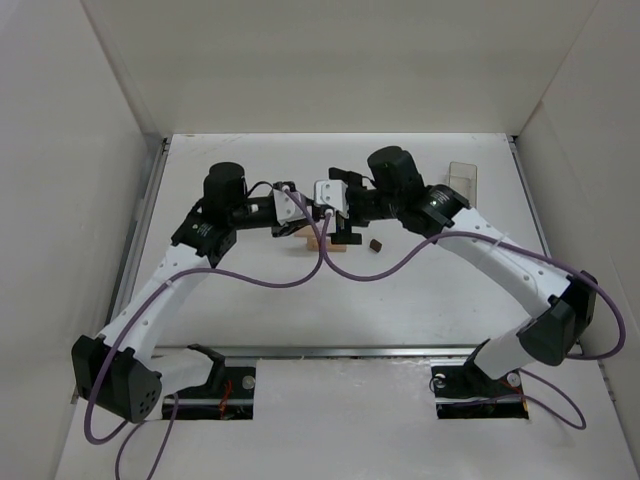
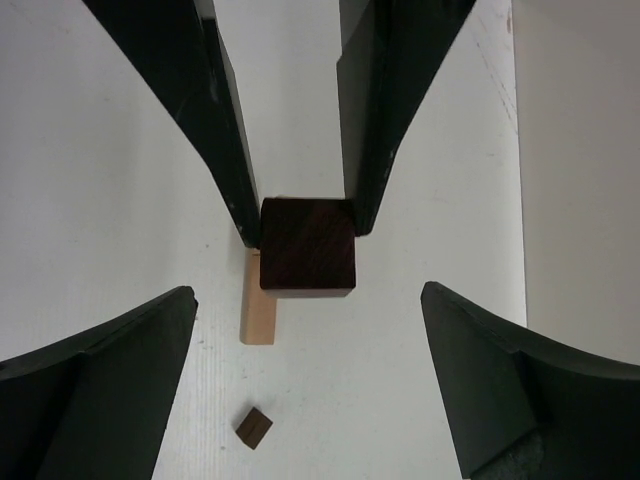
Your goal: Build the wood block tower
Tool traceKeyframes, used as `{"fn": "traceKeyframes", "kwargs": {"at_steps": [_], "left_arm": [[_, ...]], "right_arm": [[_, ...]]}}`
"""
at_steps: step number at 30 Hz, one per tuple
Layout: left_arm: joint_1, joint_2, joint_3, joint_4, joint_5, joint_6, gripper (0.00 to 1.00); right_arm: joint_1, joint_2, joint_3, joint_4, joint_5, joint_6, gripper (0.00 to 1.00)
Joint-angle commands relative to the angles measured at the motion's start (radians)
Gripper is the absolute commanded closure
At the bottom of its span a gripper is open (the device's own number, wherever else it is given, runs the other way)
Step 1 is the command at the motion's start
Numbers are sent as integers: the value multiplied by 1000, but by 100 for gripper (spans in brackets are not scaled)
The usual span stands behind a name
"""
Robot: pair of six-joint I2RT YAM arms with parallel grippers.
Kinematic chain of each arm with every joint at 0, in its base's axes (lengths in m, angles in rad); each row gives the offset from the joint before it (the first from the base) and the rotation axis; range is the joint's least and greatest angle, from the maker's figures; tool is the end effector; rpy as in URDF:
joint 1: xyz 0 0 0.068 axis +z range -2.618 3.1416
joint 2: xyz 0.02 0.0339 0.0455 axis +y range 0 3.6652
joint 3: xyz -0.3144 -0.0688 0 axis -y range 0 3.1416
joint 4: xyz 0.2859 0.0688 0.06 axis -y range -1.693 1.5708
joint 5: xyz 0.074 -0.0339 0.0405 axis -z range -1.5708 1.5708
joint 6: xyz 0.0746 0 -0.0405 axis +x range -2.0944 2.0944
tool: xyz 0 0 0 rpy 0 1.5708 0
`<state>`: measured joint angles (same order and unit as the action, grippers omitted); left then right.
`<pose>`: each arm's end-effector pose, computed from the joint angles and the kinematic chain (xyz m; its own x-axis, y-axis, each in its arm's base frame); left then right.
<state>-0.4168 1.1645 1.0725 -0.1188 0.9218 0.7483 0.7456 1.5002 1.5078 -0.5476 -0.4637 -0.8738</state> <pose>0.2525 -0.1768 0.4109 0.5109 0.2235 -0.8300 0.8315 0.1162 0.5432 0.2741 0.2986 0.4169 0.4389 -0.5282 -0.7269 -0.8600 -0.0127 -0.5101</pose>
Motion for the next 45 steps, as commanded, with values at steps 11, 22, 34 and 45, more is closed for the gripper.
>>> {"fn": "traceKeyframes", "kwargs": {"at_steps": [11, 22, 34, 45], "left_arm": [[65, -155, -169, 497, 113, -581, 100], [75, -117, -132, 942, 149, -1141, 100], [75, -85, -114, 1032, 158, -1268, 100], [75, -75, -114, 1050, 149, -1268, 100]], "right_arm": [[-139, -455, -531, 980, 490, 790, 0], [-198, -437, -417, 882, -98, 904, 18], [-198, -308, -256, 760, -437, 905, 41], [-189, -253, -209, 747, -473, 914, 41]]}}
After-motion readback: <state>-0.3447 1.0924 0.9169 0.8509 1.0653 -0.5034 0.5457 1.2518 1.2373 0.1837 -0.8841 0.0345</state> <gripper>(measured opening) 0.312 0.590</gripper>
